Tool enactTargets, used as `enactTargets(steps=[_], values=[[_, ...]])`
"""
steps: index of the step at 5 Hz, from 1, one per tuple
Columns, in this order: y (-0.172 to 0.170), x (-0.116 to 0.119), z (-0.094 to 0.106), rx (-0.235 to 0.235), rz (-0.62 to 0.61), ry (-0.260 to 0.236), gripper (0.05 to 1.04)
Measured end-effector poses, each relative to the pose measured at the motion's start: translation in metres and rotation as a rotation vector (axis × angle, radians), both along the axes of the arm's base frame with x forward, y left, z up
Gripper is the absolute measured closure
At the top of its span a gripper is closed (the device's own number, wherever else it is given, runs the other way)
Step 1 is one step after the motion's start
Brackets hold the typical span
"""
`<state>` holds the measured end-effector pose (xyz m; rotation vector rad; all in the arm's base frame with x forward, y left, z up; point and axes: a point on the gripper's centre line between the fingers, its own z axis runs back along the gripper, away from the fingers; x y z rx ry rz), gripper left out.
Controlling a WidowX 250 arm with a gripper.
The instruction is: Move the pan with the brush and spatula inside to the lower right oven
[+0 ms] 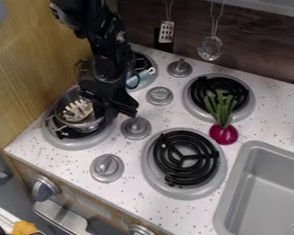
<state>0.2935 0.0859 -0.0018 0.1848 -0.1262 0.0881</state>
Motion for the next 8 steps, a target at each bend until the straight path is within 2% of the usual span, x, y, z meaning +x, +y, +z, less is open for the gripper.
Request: enactTargets(steps=[1,2,3,4,5,7,8], values=[[0.000,-0.002,0.003,0.028,-0.011,-0.043,0.979],[-0.004,-0.003,0.004,0.044,-0.046,-0.047,0.982],[-0.013,-0.003,0.005,0.037,-0.059,-0.027,0.983],[-0.021,0.001,0.009,0.003,-0.065,-0.004,0.983],[-0.036,0.002,0.010,0.021,-0.096,0.006,0.990],[-0.059,-0.003,0.015,0.019,-0.100,0.038,1.004],[-0.068,0.002,0.022,0.042,-0.107,0.053,1.011]])
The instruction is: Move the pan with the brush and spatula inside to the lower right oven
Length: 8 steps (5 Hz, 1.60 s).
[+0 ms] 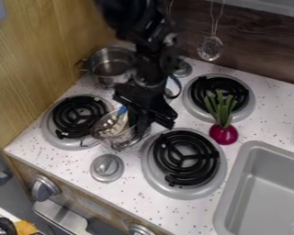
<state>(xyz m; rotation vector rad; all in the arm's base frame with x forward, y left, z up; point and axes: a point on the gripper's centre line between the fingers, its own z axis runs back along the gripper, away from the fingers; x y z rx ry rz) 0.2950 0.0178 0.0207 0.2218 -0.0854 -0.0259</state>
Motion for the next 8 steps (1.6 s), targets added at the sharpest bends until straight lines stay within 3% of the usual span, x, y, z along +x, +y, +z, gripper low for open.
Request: enactTargets(steps=[3,4,5,8], values=[[-0.024,0.016,0.013,0.016,-0.052,-0.031,1.011],[-0.042,0.019,0.012,0.018,-0.035,-0.080,1.011],[-0.060,0.012,0.000,0.016,-0.020,-0.090,1.011],[-0.089,0.012,-0.013,-0.004,-0.015,-0.112,1.011]])
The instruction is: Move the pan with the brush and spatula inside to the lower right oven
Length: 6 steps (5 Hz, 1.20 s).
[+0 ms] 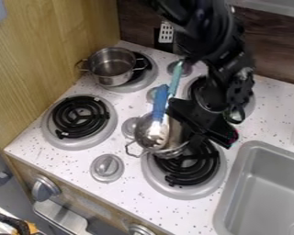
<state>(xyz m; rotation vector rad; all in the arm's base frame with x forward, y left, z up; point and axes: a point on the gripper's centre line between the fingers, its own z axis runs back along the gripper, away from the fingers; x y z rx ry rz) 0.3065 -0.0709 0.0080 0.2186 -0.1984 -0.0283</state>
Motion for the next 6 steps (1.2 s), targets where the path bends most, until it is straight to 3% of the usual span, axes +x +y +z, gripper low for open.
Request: enactTargets(steps=[3,4,6], values=[[-0.018,0.000,-0.001,-0.031,0.060,-0.036,0.985],[-0.027,0.001,-0.002,-0.047,0.054,-0.059,0.810],[-0.030,0.002,-0.003,-0.061,0.054,-0.075,0.222]])
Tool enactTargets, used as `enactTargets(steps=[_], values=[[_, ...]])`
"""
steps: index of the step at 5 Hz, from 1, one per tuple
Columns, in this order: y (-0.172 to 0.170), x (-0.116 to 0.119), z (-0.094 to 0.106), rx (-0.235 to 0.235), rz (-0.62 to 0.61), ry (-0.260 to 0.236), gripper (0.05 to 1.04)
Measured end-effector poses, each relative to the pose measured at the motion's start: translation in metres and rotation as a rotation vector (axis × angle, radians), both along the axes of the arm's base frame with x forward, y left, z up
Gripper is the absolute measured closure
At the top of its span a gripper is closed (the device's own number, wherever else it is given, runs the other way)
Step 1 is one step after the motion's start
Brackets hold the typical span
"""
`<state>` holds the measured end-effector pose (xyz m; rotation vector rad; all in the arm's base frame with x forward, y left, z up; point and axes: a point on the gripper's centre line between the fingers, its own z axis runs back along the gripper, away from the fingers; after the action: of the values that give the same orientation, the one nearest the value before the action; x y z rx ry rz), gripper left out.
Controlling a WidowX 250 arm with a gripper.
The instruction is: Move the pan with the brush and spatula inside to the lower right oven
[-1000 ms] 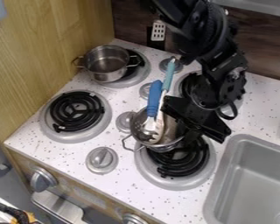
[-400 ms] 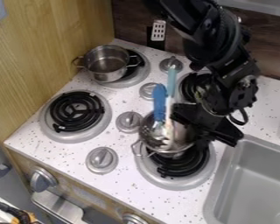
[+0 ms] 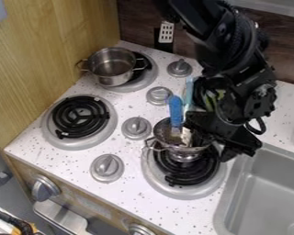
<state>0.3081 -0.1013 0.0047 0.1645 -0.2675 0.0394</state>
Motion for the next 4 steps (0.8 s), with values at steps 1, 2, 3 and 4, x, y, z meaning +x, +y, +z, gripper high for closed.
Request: enactTargets(steps=[1,2,3,4], values=[[-0.0011,-0.0007,-0.0004,-0.008,0.004,0.004,0.074],[-0.0014,-0.0010,-0.0005,-0.010,0.004,0.006,0.077],[-0.0007,-0.0024,-0.0020,-0.015,0.014,0.000,0.083],[0.0002,-0.0020,-0.0013,-0.011,0.021,-0.004,0.083]])
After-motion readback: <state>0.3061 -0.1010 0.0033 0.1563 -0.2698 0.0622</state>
